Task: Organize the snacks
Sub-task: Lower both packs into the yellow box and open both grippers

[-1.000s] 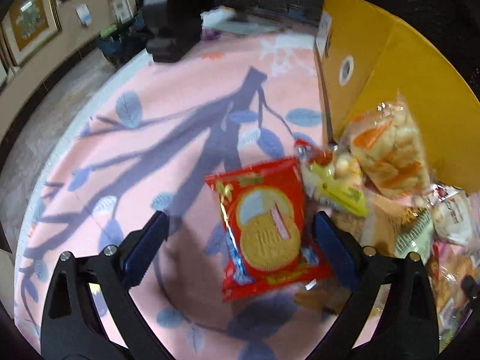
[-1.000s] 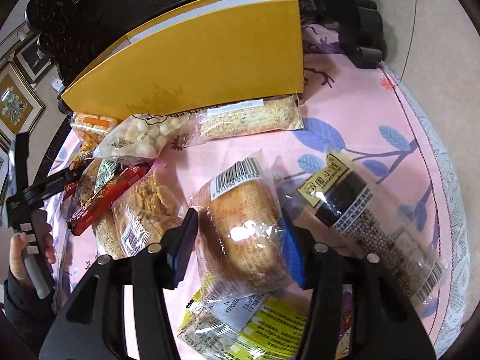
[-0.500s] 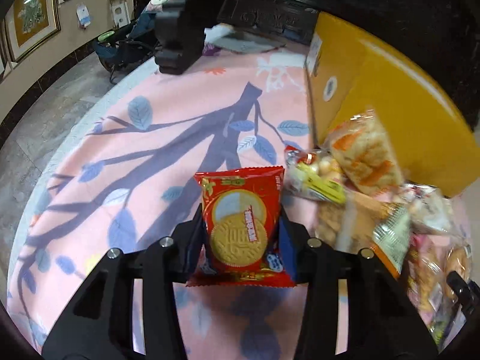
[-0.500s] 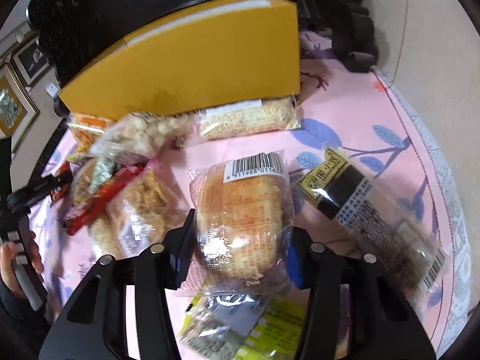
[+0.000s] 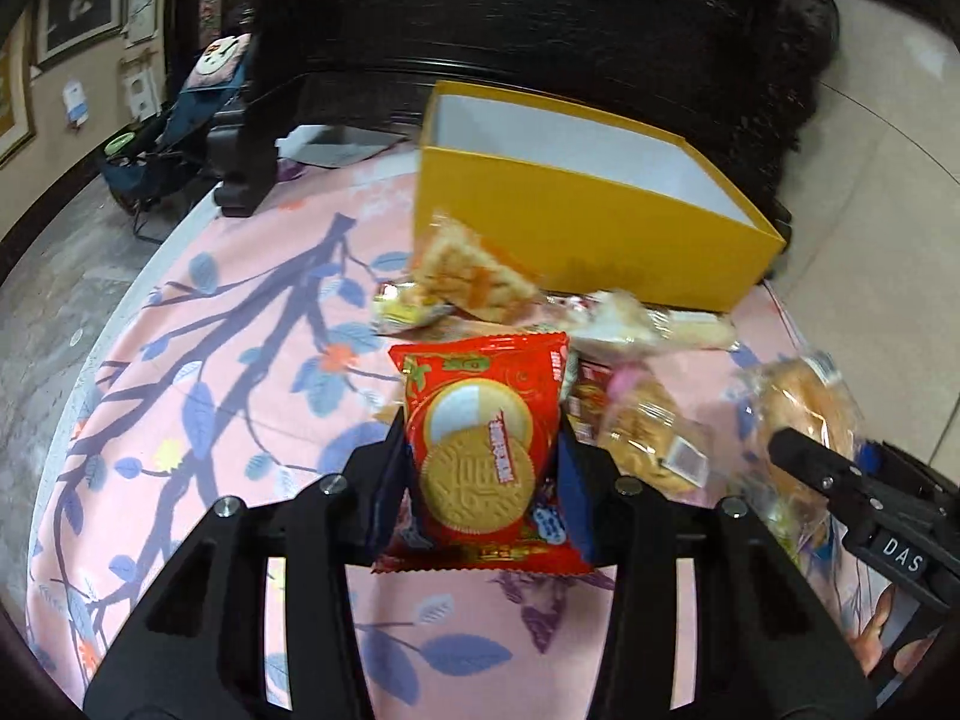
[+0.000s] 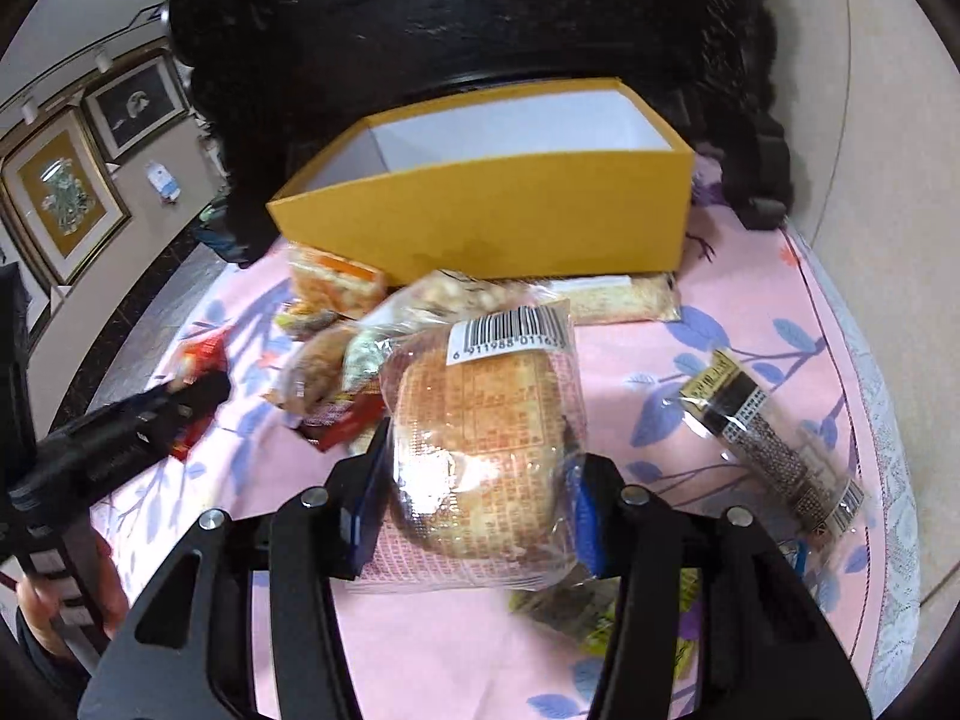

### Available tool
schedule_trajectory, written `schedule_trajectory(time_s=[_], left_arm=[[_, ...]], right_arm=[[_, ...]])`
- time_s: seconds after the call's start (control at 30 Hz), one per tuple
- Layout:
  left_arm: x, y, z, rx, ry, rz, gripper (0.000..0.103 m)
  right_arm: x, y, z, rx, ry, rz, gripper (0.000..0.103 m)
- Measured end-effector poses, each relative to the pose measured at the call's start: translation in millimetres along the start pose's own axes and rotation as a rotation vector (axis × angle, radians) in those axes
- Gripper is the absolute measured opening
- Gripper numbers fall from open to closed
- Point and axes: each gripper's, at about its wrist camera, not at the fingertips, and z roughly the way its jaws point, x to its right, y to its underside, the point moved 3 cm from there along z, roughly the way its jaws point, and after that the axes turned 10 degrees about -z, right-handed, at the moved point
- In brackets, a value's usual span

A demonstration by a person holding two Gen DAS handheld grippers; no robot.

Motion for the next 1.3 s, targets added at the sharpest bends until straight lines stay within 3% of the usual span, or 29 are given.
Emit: schedule_trajectory(time_s=[0.27, 0.4, 0.67, 0.93, 1.0, 1.03, 1.07, 1.17, 1.3], left_arm=[[16, 2, 1, -0.028, 0.029, 0.025, 0.045], [33, -11, 8, -0.045, 0.035, 0.062, 0.045], [83, -113, 47, -0.049, 0.043, 0.085, 0.045], [94, -180, 86, -0.017, -0.021, 0.088, 0.045], [94, -195, 98, -0.009, -0.043, 0.090, 0.060], [95, -200, 103, -0.009, -0.068, 0.101, 0.091], [94, -203, 105, 0.005, -0.116, 0.124, 0.099], [85, -194, 100, 0.016, -0.122, 0.163, 0.099], [55, -166, 80, 0.002, -0.100, 0.131, 0.099]], right_arm=[[2, -8, 1, -0.003, -0.003, -0.002, 0.052], [11, -31, 10, -0.012, -0.005, -0.014, 0.052], [48, -139, 41, 0.007, 0.051, 0.019, 0.052], [80, -190, 76, 0.030, 0.056, 0.088, 0.052], [89, -198, 83, 0.062, 0.046, 0.116, 0.056], [94, -201, 87, 0.051, 0.062, 0.123, 0.060], [97, -201, 89, 0.038, 0.073, 0.125, 0.069], [104, -192, 83, 0.018, 0.055, 0.122, 0.071], [107, -154, 53, 0.001, 0.041, 0.092, 0.072]])
